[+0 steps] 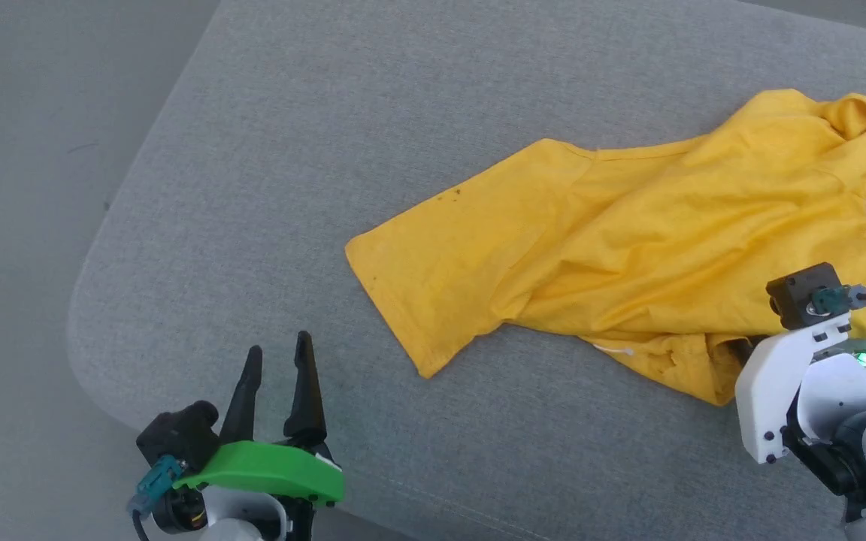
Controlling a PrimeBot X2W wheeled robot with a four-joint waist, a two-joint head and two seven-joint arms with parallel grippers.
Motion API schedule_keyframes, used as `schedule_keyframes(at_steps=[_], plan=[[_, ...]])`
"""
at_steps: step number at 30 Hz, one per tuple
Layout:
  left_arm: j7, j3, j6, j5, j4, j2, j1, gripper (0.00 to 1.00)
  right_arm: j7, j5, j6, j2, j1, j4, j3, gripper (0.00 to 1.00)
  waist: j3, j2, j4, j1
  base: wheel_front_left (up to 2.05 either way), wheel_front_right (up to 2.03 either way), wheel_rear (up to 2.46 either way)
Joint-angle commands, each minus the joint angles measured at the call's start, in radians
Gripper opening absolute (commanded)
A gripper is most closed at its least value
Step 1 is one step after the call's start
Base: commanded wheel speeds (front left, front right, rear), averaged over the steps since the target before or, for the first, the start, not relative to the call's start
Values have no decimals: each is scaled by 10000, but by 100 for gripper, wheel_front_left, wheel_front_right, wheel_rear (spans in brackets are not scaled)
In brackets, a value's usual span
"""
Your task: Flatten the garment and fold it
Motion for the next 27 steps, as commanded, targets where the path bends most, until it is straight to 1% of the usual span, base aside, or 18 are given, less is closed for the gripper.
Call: schedule_keyframes(at_steps=[1, 5, 9, 12, 18, 21, 24, 27], plan=[[-38, 56, -6, -87, 47, -14, -148, 100, -34, 55, -19, -27, 51, 118, 34, 0, -119, 0, -201, 0, 0, 0, 0], [-38, 138, -35, -29, 130, -14, -141, 100, 31, 497, -19, 23, 56, -566, -24, 0, -495, 0, -621, 0, 0, 0, 0], [-38, 197, -29, 26, 175, -14, -49, 100, 579, 1070, -19, 50, 438, -1564, -130, 0, -922, 0, -1036, 0, 0, 0, 0], [-38, 211, 7, 20, 178, -14, 79, 100, 1177, 1433, -19, 153, 1117, -2392, -433, 0, -1155, 0, -1260, 0, 0, 0, 0], [-38, 284, 29, 85, 129, -14, 361, 100, 2548, 1793, -19, 520, 3366, -4023, -993, 0, -1312, 0, -1501, 0, 0, 0, 0], [-38, 338, 10, 125, 110, -14, 464, 100, 3044, 2060, -19, 840, 4419, -4334, -1093, 0, -1337, 0, -1527, 0, 0, 0, 0], [-38, 392, -15, 168, 136, -14, 550, 100, 3448, 2271, -19, 1003, 5222, -4331, -1007, 0, -1403, 0, -1538, 0, 0, 0, 0], [-38, 416, -32, 215, 174, -15, 590, 100, 3232, 2241, -19, 1078, 5385, -4111, -979, 0, -1462, 0, -1526, 0, 0, 0, 0]])
